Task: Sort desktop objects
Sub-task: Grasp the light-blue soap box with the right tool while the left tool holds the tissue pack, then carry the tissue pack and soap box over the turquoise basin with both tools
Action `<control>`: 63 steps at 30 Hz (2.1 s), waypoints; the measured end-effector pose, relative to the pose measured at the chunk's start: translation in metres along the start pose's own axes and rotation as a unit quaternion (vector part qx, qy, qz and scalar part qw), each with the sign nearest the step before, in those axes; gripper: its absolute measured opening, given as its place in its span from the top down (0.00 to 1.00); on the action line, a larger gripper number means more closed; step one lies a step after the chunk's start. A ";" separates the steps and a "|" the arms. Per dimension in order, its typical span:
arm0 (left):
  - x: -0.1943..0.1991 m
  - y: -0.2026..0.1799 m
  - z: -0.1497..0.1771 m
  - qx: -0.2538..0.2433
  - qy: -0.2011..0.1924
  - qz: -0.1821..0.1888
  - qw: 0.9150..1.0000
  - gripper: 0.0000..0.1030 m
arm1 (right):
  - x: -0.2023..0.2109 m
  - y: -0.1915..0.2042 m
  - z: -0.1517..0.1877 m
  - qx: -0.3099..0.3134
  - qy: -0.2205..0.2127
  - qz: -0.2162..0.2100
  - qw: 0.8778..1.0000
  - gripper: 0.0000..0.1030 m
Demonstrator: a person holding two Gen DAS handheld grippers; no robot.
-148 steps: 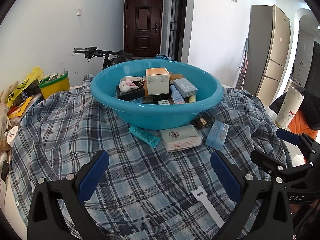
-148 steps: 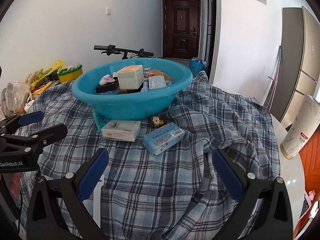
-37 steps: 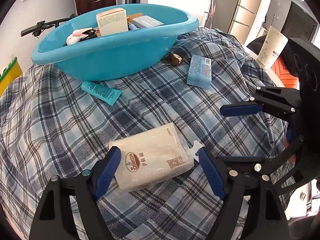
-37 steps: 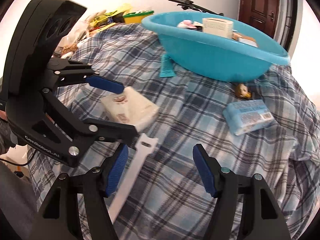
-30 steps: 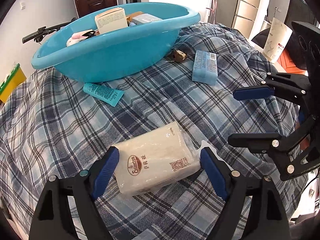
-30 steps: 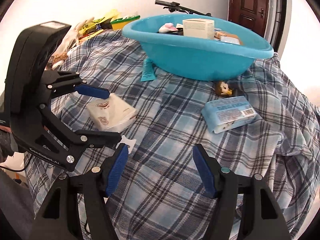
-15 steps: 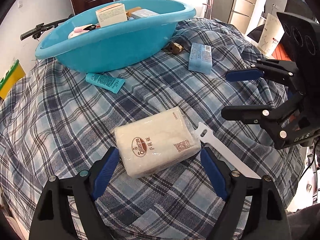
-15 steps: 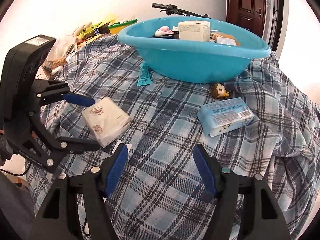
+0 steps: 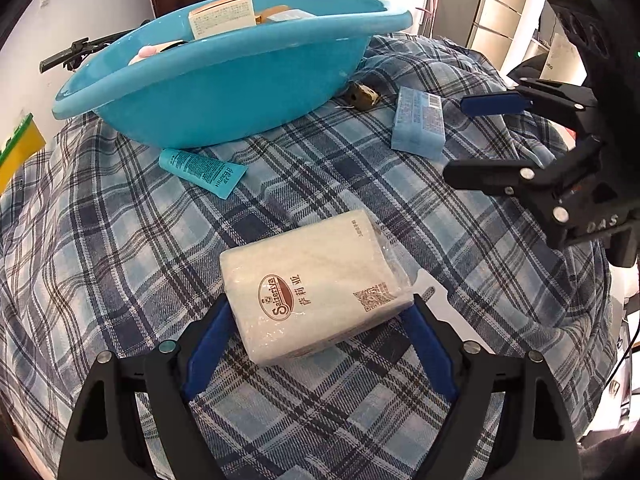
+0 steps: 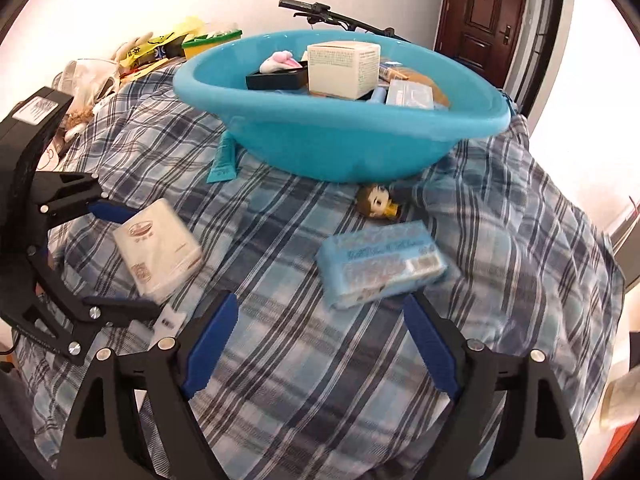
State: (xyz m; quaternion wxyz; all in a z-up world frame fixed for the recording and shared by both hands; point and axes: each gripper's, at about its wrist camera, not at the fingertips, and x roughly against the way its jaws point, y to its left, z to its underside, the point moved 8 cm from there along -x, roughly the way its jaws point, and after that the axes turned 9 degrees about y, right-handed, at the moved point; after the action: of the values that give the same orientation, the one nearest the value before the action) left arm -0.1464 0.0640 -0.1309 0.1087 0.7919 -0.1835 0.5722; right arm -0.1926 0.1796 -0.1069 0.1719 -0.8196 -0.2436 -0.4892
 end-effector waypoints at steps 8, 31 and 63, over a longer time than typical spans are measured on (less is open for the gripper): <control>0.013 0.017 -0.003 0.016 -0.035 0.000 0.999 0.24 | -0.018 -0.022 -0.016 -0.005 -0.009 -0.028 1.000 0.17; 0.035 0.020 0.001 0.020 -0.061 0.008 0.998 0.25 | -0.022 -0.036 -0.003 -0.042 0.012 -0.028 0.999 0.29; 0.109 0.015 -0.004 0.017 -0.171 -0.044 0.984 0.25 | 0.104 0.035 -0.015 0.004 -0.116 -0.040 0.992 0.29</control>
State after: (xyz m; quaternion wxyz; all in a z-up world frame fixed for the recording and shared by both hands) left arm -0.1258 0.0338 -0.0271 0.0870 0.8869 -0.1548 0.4265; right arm -0.1412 0.1671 -0.0095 0.1262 -0.8600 -0.2965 -0.3958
